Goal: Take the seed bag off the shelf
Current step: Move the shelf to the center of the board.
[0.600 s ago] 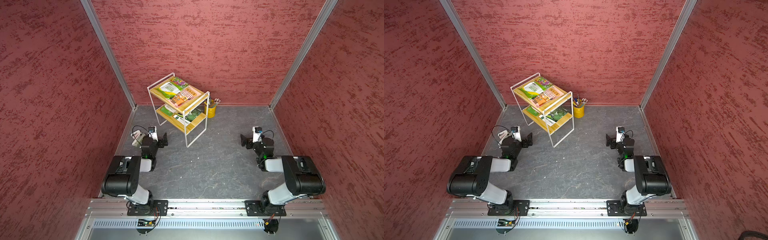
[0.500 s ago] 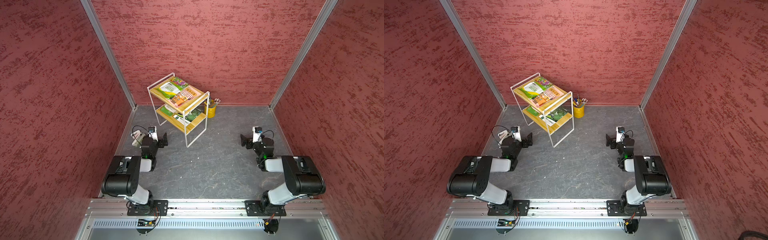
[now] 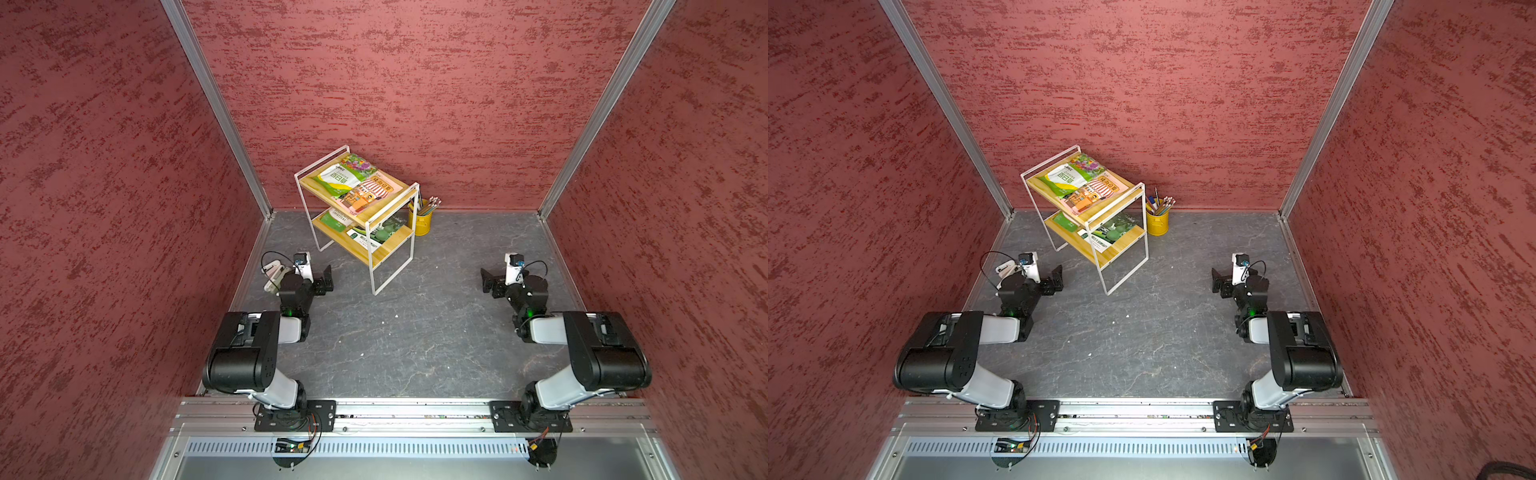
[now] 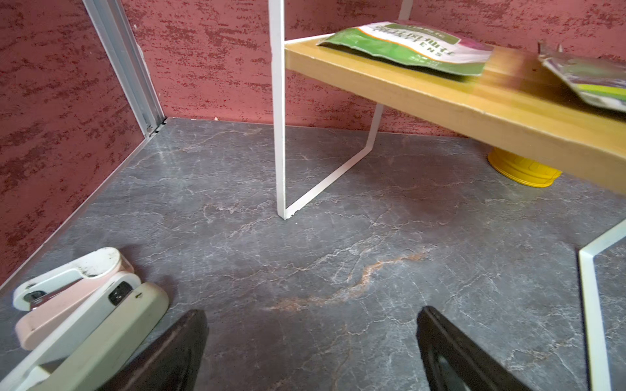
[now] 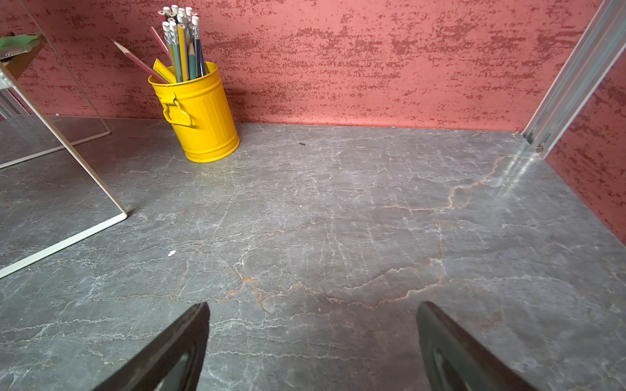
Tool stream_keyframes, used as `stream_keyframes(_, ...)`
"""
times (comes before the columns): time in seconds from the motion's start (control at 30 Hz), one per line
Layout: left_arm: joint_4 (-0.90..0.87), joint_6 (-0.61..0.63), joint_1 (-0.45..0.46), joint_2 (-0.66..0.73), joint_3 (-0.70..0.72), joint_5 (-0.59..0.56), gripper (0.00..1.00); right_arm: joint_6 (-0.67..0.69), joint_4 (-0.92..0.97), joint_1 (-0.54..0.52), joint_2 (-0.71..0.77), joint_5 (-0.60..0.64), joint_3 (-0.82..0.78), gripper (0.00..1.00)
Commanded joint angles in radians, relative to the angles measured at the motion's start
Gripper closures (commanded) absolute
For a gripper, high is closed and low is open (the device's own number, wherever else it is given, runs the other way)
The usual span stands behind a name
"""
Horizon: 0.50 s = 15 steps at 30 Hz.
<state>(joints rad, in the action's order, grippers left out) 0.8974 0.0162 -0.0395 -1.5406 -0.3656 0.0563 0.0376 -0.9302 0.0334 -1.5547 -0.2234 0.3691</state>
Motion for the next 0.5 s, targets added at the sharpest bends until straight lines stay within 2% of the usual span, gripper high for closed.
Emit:
stream_keyframes(0.0, 0.003, 0.006, 0.002, 0.004, -0.015, 0.024, 0.00, -0.019, 0.012, -0.007, 0.008, 0.060, 0.016, 0.02)
stream_keyframes(0.03, 0.003, 0.007, 0.002, 0.004, -0.015, 0.024, 0.00, -0.033, 0.019, -0.007, 0.006, 0.100, 0.021, 0.02)
stream_keyframes(0.17, 0.002, 0.005, 0.000, 0.005, -0.016, 0.027, 0.00, -0.032, 0.008, -0.009, 0.008, 0.111, 0.013, 0.02)
stream_keyframes(0.23, 0.010, -0.008, -0.010, 0.011, -0.010, 0.023, 0.00, -0.054, -0.014, -0.008, 0.031, 0.170, -0.007, 0.01)
stream_keyframes(0.3, -0.071, -0.038, -0.036, 0.125, -0.004, 0.030, 0.00, -0.069, 0.056, -0.010, 0.132, 0.223, -0.017, 0.02)
stream_keyframes(0.37, -0.283, -0.091, -0.066, 0.299, -0.038, 0.046, 0.00, -0.114, 0.331, -0.014, 0.296, 0.267, 0.045, 0.02)
stream_keyframes(0.47, -0.791, -0.157, -0.119, 0.470, -0.215, 0.082, 0.00, -0.221, 0.818, -0.024, 0.456, 0.303, 0.223, 0.02)
